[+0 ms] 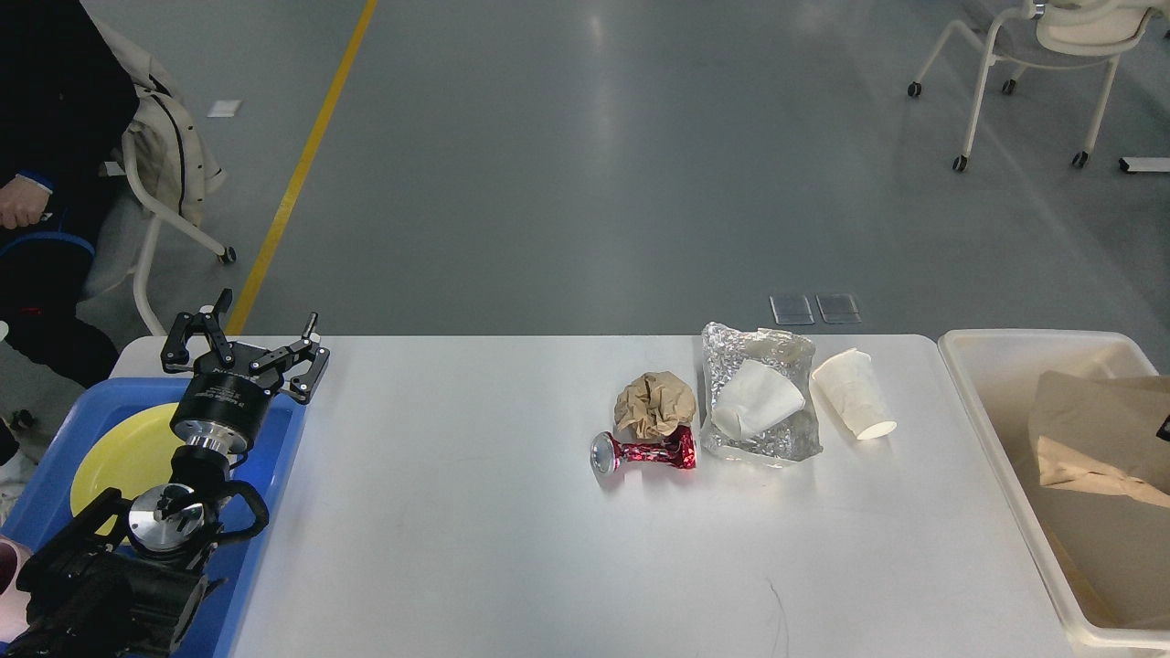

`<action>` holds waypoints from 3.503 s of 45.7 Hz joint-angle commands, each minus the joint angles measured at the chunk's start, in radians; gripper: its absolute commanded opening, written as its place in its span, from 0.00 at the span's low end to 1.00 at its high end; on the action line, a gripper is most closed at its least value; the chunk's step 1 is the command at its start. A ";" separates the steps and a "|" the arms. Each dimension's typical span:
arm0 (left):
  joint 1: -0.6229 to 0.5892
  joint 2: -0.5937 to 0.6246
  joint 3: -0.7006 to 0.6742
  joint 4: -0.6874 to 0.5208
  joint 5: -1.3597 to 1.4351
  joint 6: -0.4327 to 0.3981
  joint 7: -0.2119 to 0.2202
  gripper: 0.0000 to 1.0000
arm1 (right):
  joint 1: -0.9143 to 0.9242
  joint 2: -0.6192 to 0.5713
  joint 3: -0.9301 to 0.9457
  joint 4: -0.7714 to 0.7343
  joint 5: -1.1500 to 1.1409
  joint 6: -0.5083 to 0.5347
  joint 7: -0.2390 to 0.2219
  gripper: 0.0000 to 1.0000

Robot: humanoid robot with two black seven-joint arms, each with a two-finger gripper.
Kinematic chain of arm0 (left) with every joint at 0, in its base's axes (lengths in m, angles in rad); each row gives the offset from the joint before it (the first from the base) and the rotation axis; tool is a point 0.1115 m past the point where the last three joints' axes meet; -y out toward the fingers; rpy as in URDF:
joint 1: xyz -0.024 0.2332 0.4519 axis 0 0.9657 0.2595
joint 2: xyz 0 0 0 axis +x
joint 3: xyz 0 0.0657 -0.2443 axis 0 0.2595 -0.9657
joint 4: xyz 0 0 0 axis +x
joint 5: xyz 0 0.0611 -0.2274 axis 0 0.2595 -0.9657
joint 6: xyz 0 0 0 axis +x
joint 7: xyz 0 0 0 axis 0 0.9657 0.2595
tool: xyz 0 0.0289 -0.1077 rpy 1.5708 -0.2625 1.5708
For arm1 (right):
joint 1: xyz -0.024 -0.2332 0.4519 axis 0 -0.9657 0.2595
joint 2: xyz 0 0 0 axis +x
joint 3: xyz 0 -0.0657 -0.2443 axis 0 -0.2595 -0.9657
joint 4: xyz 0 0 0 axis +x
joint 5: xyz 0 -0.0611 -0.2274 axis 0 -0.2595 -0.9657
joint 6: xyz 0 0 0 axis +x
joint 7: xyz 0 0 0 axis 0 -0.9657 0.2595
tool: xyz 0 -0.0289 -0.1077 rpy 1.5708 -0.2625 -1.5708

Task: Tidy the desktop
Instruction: 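Drop the paper bag into the white bin with the right gripper, then move the right gripper back toward the foil wrapper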

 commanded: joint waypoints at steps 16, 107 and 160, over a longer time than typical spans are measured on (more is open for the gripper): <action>0.000 0.001 0.000 0.000 0.000 0.000 0.000 0.97 | -0.340 0.012 0.253 -0.415 -0.001 0.021 -0.027 0.00; 0.000 0.000 0.000 0.000 0.000 0.000 0.000 0.97 | 0.770 0.203 0.272 0.292 -0.308 0.733 -0.063 1.00; 0.000 0.000 0.000 0.000 0.000 0.000 0.000 0.97 | 0.643 0.329 0.288 0.642 -0.207 0.210 -0.093 1.00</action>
